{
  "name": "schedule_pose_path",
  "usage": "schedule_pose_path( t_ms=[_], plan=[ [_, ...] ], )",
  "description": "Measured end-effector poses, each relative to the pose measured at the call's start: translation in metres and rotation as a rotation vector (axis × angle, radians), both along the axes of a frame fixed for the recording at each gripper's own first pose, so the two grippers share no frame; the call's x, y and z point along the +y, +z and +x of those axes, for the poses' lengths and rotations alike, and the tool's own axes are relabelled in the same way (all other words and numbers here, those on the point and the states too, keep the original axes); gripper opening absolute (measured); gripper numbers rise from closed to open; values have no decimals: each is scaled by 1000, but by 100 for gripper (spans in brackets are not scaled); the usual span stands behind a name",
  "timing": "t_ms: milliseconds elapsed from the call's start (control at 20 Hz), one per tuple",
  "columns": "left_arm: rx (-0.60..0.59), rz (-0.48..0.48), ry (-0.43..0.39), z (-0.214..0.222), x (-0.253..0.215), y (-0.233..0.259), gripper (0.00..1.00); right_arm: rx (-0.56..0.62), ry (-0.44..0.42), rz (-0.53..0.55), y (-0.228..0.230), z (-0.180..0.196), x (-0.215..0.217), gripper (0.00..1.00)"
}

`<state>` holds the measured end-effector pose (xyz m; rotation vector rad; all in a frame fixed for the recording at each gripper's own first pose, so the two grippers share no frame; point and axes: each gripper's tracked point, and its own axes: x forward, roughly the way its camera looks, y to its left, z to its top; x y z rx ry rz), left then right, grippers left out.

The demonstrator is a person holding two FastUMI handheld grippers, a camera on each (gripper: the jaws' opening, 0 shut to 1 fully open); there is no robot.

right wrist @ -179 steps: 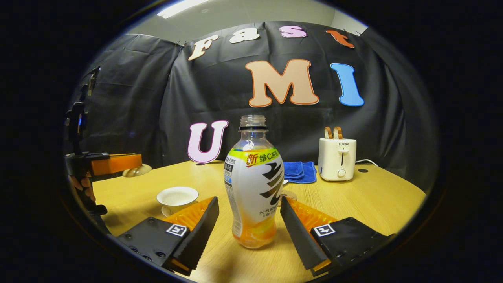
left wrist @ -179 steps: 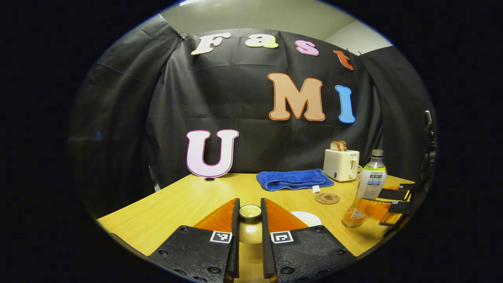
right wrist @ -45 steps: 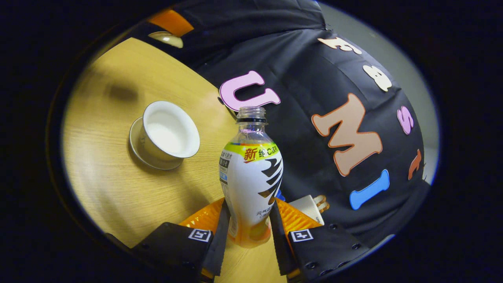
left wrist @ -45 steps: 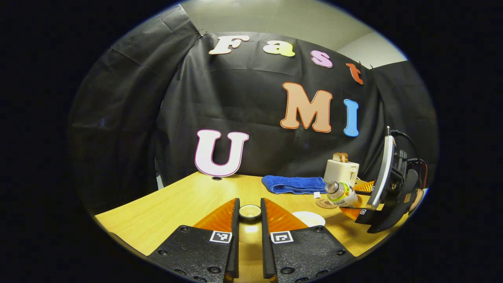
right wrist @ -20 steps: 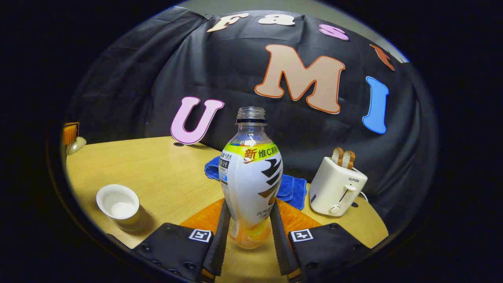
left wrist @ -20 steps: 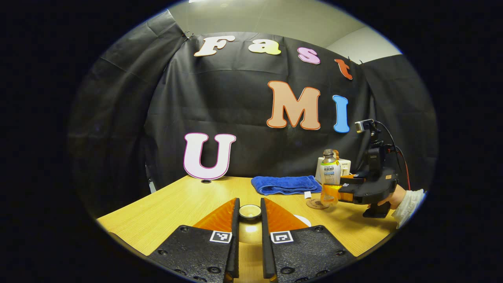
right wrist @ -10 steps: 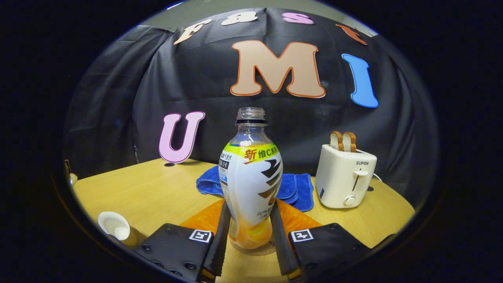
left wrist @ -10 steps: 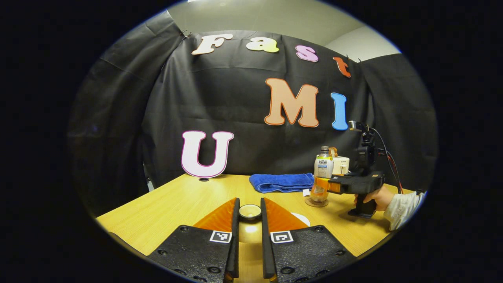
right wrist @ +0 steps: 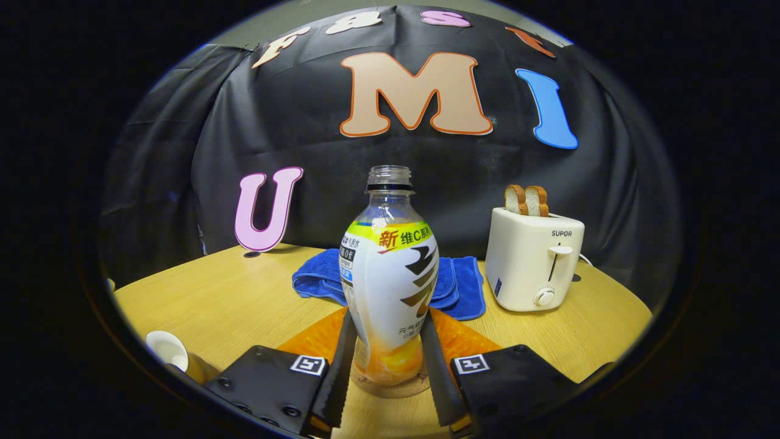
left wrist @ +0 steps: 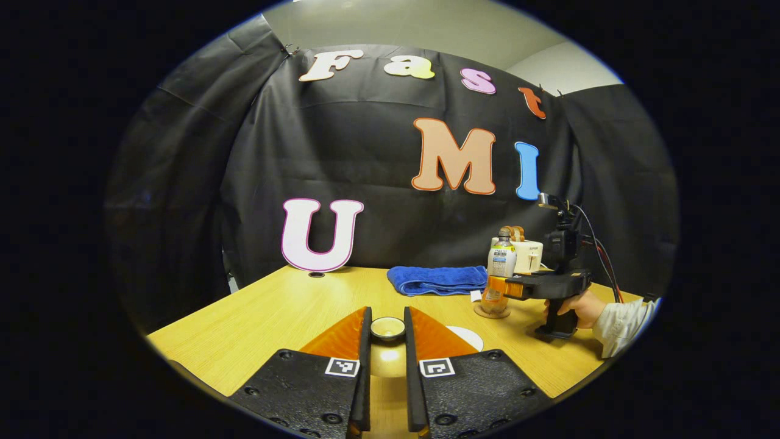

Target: Open the teacup lid with one hand, grasp the water bottle and pour water into the teacup with the other hand; after pouring, place the water bottle on the coaster and then close the teacup lid.

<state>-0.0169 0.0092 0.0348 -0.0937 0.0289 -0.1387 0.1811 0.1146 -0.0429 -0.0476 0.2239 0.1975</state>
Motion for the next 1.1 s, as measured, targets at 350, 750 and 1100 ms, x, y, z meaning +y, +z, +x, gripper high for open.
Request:
schedule_pose_path(
  t_ms=[350,750,1100],
  plan=[
    [5,1,-4,0,-1,-2,21,5,1,-6,-1,-5,0,72],
    [2,2,-15,0,-7,-1,21,21,18,-8,-6,-13,1,85],
    [6,9,-38,7,-21,-1,21,-23,1,11,12,-24,-12,99]
  ],
)
